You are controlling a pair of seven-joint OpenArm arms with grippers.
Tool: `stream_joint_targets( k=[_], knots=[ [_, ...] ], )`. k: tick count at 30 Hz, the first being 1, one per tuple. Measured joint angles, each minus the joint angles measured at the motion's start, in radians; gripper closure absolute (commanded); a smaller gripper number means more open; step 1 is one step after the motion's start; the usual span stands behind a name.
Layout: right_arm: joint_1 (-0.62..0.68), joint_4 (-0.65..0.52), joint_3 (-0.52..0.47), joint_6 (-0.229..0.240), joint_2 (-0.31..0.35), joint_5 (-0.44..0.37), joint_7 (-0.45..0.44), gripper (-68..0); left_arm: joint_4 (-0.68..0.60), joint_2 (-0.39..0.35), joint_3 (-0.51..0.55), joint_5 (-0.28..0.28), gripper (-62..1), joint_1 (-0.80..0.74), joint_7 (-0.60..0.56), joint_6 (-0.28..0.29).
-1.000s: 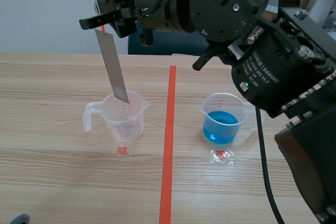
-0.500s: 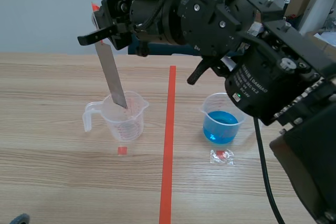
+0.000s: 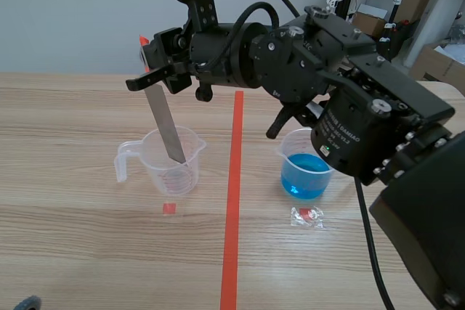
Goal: Do the redox reaction experiment. put the plate into the left beaker
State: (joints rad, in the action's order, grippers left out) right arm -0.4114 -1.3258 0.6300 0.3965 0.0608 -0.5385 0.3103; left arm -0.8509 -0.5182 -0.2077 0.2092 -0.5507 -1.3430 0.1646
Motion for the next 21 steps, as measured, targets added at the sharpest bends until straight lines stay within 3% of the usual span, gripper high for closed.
stream_joint_targets(
  k=[21],
  knots=[
    [0.019, 0.038, 0.053, 0.0, 0.0, 0.057, -0.043, -0.4, 0.0, 0.0, 0.0, 0.0, -62.3, 0.0, 0.0, 0.0]
  ],
)
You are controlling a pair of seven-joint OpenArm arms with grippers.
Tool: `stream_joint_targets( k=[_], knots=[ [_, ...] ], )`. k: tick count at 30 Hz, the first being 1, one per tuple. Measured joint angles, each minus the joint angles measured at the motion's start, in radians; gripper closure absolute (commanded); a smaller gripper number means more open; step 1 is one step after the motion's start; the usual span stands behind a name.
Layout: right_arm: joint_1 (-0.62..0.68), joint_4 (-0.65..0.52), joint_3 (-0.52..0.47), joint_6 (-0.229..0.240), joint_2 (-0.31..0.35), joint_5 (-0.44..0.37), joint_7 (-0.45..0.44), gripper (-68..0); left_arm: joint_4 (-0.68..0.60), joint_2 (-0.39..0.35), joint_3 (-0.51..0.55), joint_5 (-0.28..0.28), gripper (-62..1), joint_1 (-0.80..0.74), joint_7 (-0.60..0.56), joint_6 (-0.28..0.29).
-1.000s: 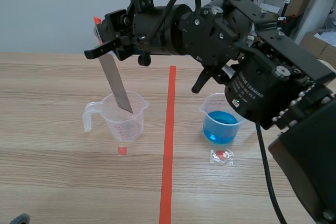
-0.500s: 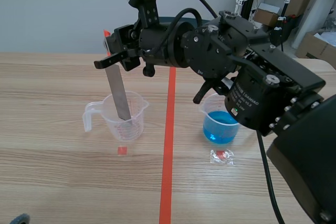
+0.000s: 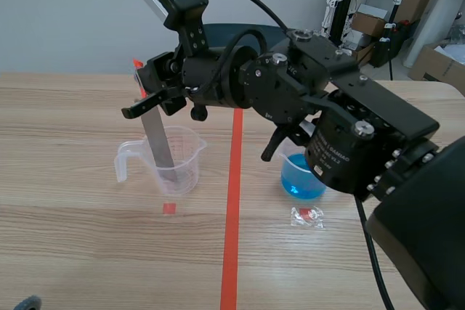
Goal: Do the redox reaction experiment. put the plate into the left beaker
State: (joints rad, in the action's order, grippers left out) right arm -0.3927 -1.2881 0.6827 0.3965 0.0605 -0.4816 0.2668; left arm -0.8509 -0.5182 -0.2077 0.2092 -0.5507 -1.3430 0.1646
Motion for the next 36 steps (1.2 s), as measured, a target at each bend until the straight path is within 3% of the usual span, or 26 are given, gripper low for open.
stream_joint_targets(
  k=[15, 32, 34, 36],
  knots=[
    [0.032, 0.0, 0.0, 0.0, 0.0, 0.097, -0.071, -0.4, 0.0, 0.0, 0.0, 0.0, -62.3, 0.0, 0.0, 0.0],
    [0.042, 0.0, 0.0, 0.0, 0.0, 0.127, -0.106, -0.5, 0.0, 0.0, 0.0, 0.0, -62.3, 0.0, 0.0, 0.0],
    [0.042, 0.0, 0.0, 0.0, 0.0, 0.127, -0.106, -4.5, 0.0, 0.0, 0.0, 0.0, -62.3, 0.0, 0.0, 0.0],
    [0.042, 0.0, 0.0, 0.0, 0.0, 0.151, -0.108, -15.1, 0.0, 0.0, 0.0, 0.0, -62.3, 0.0, 0.0, 0.0]
  ],
)
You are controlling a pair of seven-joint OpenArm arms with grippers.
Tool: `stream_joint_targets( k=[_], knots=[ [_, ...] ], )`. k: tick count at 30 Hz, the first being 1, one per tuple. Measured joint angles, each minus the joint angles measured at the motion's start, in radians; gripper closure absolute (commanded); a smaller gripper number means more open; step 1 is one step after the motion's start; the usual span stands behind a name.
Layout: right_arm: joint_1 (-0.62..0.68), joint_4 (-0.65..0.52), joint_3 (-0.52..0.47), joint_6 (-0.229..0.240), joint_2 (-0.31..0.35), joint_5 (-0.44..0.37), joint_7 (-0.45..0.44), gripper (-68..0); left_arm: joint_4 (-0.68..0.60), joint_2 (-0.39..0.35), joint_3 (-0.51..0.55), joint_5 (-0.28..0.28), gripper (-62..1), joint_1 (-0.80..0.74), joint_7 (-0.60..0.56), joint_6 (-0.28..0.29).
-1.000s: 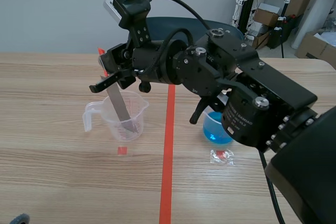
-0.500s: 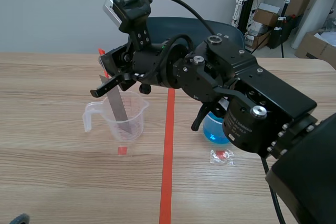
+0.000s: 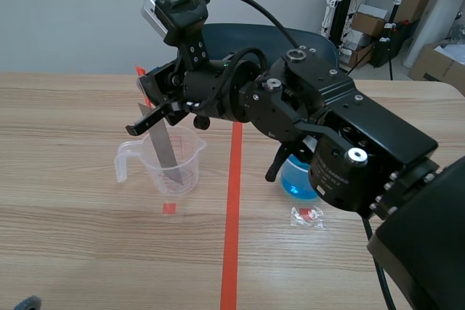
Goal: Do the redox reaction experiment. put the plate into the left beaker
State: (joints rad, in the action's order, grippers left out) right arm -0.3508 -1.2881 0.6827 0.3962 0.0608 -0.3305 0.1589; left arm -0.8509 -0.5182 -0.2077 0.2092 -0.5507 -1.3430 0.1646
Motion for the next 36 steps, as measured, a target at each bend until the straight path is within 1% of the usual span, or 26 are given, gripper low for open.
stream_joint_targets(
  k=[2, 5, 6, 9, 12, 29, 33, 36],
  knots=[
    [0.0, 0.0, 0.0, 0.0, 0.0, 0.032, -0.003, -32.4, 0.0, 0.0, 0.0, 0.0, -62.3, 0.0, 0.0, 0.0],
    [0.0, 0.0, 0.0, -0.002, 0.0, 0.063, -0.013, -62.0, 0.0, 0.0, 0.0, 0.0, -62.3, 0.0, 0.0, 0.0],
    [0.0, 0.0, 0.0, -0.008, 0.0, 0.066, -0.014, -67.9, 0.0, 0.0, 0.0, 0.0, -62.3, 0.0, 0.0, 0.0],
    [0.0, 0.0, 0.0, -0.015, 0.0, 0.071, -0.02, -67.9, 0.0, 0.0, 0.0, 0.0, -62.3, 0.0, 0.0, 0.0],
    [0.0, 0.0, 0.0, -0.015, 0.0, 0.1, -0.021, -67.9, 0.0, 0.0, 0.0, 0.0, -62.3, 0.0, 0.0, 0.0],
    [0.0, 0.0, 0.0, -0.015, 0.0, 0.1, -0.021, -67.9, 0.0, 0.0, 0.0, 0.0, -62.3, 0.0, 0.0, 0.0],
    [0.0, 0.0, 0.0, -0.014, 0.0, 0.126, -0.021, -67.9, 0.0, 0.0, 0.0, 0.0, -62.3, 0.0, 0.0, 0.0],
    [0.0, 0.0, 0.0, -0.014, 0.0, 0.129, -0.02, -67.9, 0.0, 0.0, 0.0, 0.0, -62.3, 0.0, 0.0, 0.0]
  ],
)
